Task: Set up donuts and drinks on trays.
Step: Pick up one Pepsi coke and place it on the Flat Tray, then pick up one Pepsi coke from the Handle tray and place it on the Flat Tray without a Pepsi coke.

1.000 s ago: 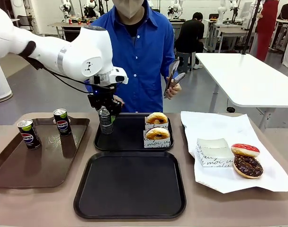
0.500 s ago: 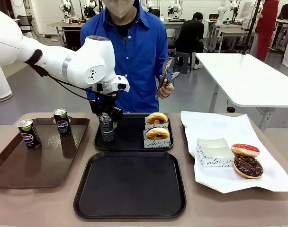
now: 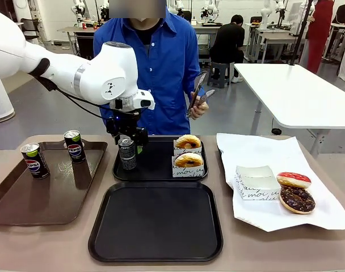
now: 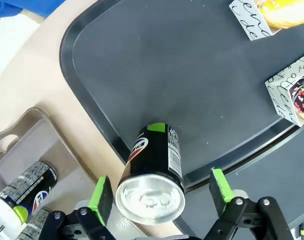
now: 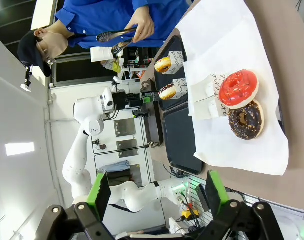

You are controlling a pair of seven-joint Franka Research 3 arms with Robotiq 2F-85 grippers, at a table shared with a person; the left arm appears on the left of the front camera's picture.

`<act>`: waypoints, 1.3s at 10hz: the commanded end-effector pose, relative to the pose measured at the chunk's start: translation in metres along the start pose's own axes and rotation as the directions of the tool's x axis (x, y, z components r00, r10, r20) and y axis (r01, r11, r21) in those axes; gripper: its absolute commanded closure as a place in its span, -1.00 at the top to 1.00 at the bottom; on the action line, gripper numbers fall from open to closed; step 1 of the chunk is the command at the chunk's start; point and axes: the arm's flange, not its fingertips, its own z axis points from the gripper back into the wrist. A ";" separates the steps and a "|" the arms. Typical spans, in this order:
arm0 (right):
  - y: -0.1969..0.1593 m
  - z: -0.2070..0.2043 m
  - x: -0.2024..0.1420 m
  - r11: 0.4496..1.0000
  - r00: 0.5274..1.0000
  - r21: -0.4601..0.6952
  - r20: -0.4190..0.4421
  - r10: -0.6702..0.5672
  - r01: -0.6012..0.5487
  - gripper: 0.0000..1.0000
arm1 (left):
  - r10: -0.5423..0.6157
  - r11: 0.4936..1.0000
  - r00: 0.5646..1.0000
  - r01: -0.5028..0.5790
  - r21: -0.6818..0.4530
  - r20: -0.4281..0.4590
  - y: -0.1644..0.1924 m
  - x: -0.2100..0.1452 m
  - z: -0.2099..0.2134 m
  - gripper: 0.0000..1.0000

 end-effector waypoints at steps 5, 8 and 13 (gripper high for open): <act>0.000 -0.001 0.000 1.000 1.000 0.021 0.007 0.006 -0.006 1.00 | 0.049 0.999 0.998 -0.049 -0.016 0.038 0.013 -0.073 0.071 1.00; 0.000 -0.001 0.000 1.000 1.000 0.021 0.007 0.006 -0.006 1.00 | 0.041 0.998 0.999 -0.040 -0.048 0.023 0.012 -0.114 0.089 1.00; 0.000 -0.001 0.000 1.000 1.000 0.021 0.007 0.006 -0.006 1.00 | 0.070 0.997 0.997 -0.069 -0.018 0.040 0.007 -0.081 0.083 1.00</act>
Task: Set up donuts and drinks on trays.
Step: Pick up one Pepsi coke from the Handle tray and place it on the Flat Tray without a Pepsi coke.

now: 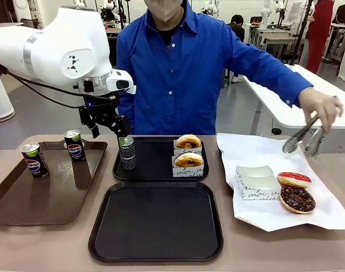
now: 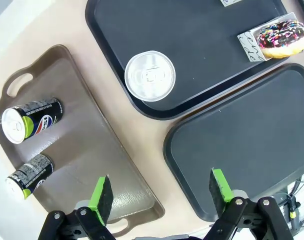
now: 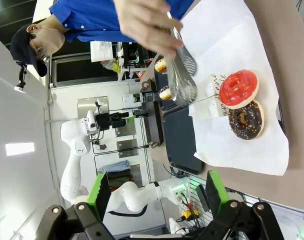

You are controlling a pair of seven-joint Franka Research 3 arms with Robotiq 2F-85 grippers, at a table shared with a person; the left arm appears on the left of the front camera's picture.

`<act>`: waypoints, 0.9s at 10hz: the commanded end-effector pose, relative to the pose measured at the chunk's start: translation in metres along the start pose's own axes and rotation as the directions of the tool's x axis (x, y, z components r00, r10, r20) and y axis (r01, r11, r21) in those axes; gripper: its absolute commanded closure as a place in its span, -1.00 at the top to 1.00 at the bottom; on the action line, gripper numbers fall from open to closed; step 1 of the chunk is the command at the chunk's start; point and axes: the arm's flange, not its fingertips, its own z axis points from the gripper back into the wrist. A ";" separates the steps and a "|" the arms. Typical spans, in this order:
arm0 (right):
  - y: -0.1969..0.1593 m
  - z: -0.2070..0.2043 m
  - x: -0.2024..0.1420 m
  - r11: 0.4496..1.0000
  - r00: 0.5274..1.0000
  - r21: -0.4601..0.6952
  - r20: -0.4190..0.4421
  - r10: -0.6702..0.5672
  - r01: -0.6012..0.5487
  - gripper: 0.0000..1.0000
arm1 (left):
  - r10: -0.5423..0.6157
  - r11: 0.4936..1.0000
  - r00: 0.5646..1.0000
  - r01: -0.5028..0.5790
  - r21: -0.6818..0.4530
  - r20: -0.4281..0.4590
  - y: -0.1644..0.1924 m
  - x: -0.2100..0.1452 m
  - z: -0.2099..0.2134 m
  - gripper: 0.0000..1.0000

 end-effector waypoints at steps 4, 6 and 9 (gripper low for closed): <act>0.000 -0.001 0.000 1.000 1.000 0.021 0.007 0.006 -0.007 1.00 | 0.000 1.000 1.000 0.000 -0.001 0.001 0.000 0.001 0.000 1.00; 0.000 -0.001 0.000 1.000 1.000 0.021 0.007 0.006 -0.007 1.00 | 0.094 0.992 0.996 -0.094 -0.081 -0.002 0.067 0.011 0.026 1.00; 0.000 -0.001 0.000 1.000 1.000 0.021 0.007 0.006 -0.007 1.00 | 0.296 0.949 0.955 -0.294 -0.113 0.000 0.164 -0.034 0.037 1.00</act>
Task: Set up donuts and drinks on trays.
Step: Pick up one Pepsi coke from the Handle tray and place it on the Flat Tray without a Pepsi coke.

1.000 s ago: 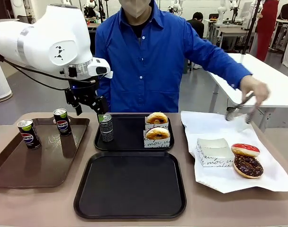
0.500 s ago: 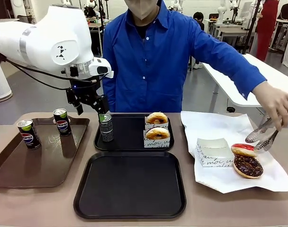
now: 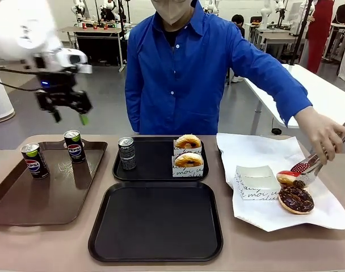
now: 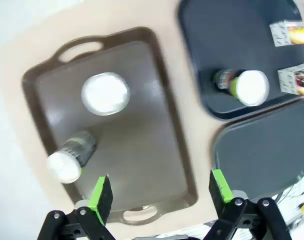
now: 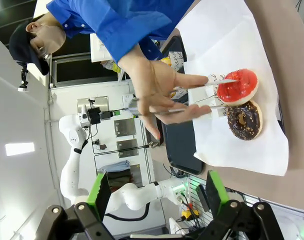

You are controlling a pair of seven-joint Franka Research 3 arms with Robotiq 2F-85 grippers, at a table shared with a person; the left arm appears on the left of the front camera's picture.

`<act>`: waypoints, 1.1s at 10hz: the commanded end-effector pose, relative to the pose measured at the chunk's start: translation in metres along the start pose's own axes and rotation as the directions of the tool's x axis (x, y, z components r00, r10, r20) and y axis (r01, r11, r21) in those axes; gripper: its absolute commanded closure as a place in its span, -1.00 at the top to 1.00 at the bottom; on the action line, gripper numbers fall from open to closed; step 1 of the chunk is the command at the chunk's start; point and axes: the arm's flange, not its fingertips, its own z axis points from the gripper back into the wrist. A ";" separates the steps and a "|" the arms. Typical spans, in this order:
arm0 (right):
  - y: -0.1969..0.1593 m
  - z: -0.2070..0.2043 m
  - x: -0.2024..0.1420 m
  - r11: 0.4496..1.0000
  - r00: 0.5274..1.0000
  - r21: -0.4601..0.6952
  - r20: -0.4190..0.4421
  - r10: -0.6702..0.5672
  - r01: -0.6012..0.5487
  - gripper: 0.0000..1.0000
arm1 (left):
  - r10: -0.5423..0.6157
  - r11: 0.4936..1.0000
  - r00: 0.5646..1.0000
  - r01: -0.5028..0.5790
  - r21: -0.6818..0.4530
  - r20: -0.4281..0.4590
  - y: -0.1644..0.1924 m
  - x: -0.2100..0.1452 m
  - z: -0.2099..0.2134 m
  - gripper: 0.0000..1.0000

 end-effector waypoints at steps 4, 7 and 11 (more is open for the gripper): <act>0.001 -0.001 0.000 1.000 1.000 0.021 0.007 0.007 -0.007 1.00 | 0.192 0.981 0.981 -0.192 -0.008 -0.009 0.099 -0.035 0.000 1.00; 0.001 -0.001 0.000 1.000 1.000 0.021 0.007 0.007 -0.007 1.00 | 0.208 0.978 0.978 -0.208 -0.003 -0.016 0.109 -0.031 0.001 1.00; 0.001 -0.001 0.000 1.000 1.000 0.021 0.007 0.007 -0.007 1.00 | 0.208 0.978 0.978 -0.208 -0.003 -0.016 0.109 -0.031 0.001 1.00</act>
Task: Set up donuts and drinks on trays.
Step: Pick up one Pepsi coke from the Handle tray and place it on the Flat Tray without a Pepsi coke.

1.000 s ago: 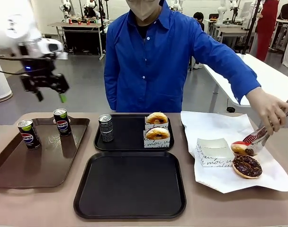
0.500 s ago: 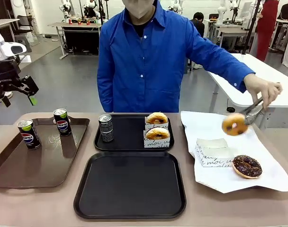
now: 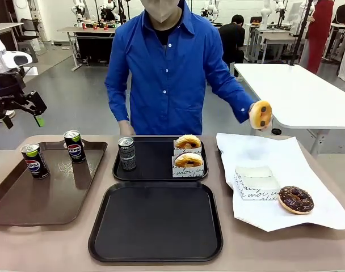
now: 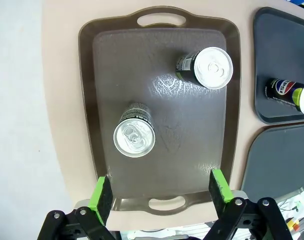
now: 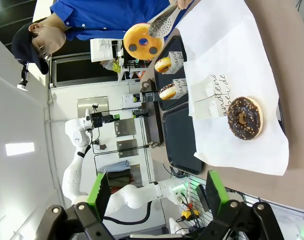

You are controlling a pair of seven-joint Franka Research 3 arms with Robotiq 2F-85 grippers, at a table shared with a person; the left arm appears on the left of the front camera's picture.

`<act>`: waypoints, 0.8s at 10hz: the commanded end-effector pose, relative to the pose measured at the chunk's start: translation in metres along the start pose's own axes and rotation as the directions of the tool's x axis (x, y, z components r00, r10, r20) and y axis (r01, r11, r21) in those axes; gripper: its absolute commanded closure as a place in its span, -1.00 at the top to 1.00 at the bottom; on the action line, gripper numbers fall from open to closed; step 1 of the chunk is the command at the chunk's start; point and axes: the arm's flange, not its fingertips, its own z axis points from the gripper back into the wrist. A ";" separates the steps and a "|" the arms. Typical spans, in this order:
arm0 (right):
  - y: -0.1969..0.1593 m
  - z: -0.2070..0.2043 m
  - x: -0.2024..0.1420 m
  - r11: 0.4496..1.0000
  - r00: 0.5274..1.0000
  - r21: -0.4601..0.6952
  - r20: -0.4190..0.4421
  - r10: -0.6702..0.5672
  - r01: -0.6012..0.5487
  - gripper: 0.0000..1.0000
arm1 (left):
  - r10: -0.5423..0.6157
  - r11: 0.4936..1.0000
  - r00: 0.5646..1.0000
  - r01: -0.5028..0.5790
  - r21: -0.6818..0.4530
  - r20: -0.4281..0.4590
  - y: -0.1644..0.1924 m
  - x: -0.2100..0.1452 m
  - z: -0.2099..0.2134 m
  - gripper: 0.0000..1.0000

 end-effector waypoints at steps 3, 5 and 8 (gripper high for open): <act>0.000 -0.001 0.000 1.000 1.000 0.021 0.007 0.007 -0.007 1.00 | -0.029 0.998 1.000 0.029 0.049 0.003 0.002 0.002 -0.010 1.00; 0.000 -0.001 0.000 1.000 1.000 0.021 0.007 0.007 -0.007 1.00 | -0.028 0.995 1.000 0.027 0.092 0.013 0.009 -0.007 -0.036 1.00; 0.000 -0.001 0.000 1.000 1.000 0.021 0.007 0.007 -0.007 1.00 | -0.060 0.996 0.998 0.058 0.064 0.032 0.010 -0.001 -0.056 1.00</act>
